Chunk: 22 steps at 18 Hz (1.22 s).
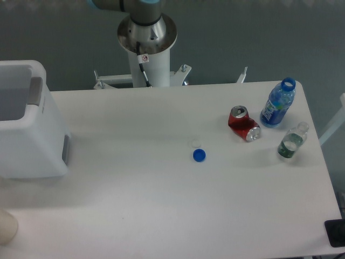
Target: Close the trash can
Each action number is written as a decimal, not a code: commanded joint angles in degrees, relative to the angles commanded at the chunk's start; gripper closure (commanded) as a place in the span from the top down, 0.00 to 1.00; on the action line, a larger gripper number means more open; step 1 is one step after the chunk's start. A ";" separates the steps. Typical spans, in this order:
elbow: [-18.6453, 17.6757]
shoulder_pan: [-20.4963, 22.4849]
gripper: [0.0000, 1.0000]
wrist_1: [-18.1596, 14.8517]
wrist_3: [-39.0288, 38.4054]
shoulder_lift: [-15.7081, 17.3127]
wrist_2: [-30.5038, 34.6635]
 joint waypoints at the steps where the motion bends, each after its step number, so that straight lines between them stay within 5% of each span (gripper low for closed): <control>1: 0.00 -0.35 0.00 0.53 0.00 -0.35 0.00; 11: 1.23 -5.10 0.00 1.59 0.00 -4.83 4.48; 22: 0.53 -5.10 0.00 1.50 0.09 -4.31 4.92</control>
